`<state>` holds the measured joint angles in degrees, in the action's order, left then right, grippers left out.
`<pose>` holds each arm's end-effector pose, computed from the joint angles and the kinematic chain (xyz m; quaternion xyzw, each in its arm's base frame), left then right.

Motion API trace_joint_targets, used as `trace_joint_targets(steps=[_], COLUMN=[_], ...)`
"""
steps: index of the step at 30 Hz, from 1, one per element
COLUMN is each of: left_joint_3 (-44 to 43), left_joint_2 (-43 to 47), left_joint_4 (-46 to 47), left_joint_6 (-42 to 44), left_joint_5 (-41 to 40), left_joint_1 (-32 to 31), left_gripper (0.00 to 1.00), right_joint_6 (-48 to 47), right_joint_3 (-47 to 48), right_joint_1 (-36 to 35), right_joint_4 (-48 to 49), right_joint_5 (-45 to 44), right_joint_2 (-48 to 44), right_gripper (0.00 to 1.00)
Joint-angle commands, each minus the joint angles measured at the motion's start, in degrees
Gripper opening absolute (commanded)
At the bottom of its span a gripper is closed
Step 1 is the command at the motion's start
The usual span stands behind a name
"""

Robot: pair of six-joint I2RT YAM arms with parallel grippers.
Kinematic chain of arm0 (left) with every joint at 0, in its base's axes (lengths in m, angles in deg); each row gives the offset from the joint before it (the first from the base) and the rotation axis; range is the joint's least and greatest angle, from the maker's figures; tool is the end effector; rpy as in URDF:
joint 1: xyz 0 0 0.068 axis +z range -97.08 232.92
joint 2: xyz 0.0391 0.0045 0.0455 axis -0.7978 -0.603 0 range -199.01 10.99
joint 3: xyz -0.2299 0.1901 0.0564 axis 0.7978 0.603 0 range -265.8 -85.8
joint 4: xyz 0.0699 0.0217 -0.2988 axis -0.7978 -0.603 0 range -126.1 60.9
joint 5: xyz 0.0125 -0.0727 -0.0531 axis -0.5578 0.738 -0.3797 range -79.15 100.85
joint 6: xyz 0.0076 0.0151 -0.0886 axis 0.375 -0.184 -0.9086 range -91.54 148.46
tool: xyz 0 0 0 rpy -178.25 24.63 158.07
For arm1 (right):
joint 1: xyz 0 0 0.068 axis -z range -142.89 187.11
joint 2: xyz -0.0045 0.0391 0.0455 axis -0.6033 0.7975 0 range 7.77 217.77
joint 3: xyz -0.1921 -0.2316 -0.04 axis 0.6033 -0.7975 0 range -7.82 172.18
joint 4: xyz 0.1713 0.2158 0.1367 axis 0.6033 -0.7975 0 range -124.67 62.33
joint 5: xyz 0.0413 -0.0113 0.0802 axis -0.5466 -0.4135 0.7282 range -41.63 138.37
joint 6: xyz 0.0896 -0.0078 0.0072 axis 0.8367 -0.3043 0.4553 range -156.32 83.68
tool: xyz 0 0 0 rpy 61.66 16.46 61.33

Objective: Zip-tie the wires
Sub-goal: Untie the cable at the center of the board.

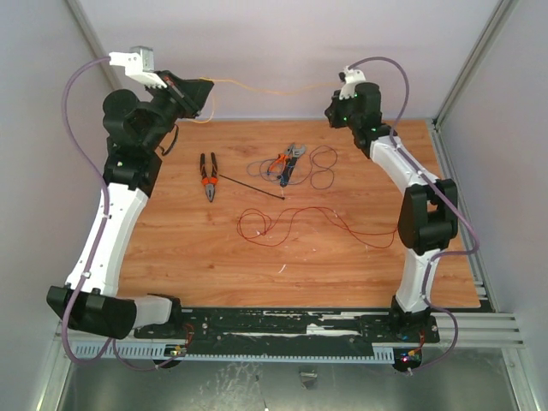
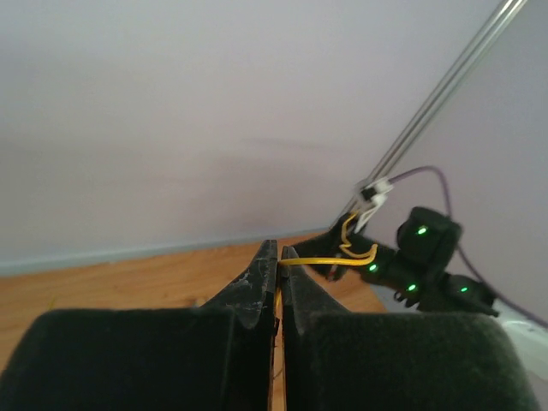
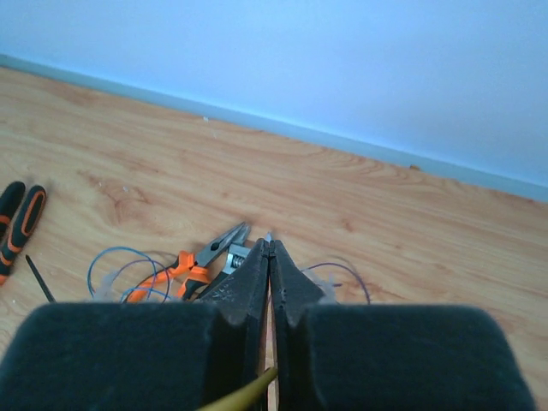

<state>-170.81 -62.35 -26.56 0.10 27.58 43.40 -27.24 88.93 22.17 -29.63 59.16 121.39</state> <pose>0.3486 -0.0819 0.5520 0.0138 0.6183 -0.3379 0.7095 0.5584 0.1645 0.3071 -0.0960 0.8058 0.1953 0.5508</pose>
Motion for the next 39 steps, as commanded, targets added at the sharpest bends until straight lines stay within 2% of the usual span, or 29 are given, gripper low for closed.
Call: trace_joint_targets(steps=[1,3,6,7,11,14,21,26,32,35,39], left_joint_3=[2.52,5.3,11.12,12.96,16.87,16.24,14.61,13.6,11.86,11.91,11.16], left_joint_2=[3.24,4.36,6.4,7.23,10.25,9.86,8.73,6.27,3.3,3.25,3.2], left_joint_4=[-2.15,-2.89,-3.05,-3.07,-3.72,-4.22,-5.83,-6.42,-10.26,-10.28,-10.28], left_joint_6=[2.89,3.44,3.38,3.36,4.26,4.15,5.23,6.01,9.89,10.24,10.21], left_joint_5=[-1.24,-1.41,-1.96,-2.7,-5.62,-3.99,-6.57,-3.5,-4.39,-4.6,-3.77], left_joint_1=[0.55,0.55,0.55,0.55,0.55,0.55,0.64,0.64,0.64,0.64,0.64], left_gripper=[0.0,0.0,0.0,0.0,0.0,0.0,0.0,0.0,0.0,0.0,0.0], right_joint_6=[0.16,0.23,0.54,0.55,2.83,5.49,6.68,7.62,5.18,3.56,2.94], right_joint_3=[-0.16,0.85,2.49,3.28,5.57,3.57,1.31,-1.38,-9.42,-16.19,-23.67], right_joint_1=[1.48,2.29,3.6,4.13,8.15,10.81,14.15,15.38,13.31,10.67,7.01], right_joint_4=[-0.07,-0.43,-0.78,-1.41,-4.85,-4.93,-9.9,-8.69,0.79,8.44,17.84], right_joint_5=[1.85,2.76,2.05,0.53,-1.84,-0.71,-8.31,-2.37,14.55,18.04,22.13], right_joint_2=[-4.14,-4.87,-5.54,-5.52,-4.52,-4.56,-1.45,-1.48,-8.34,-14.73,-20.8], right_gripper=[0.04,0.09,0.33,0.34,0.35,0.35,0.37,0.38,0.42,0.56,0.83])
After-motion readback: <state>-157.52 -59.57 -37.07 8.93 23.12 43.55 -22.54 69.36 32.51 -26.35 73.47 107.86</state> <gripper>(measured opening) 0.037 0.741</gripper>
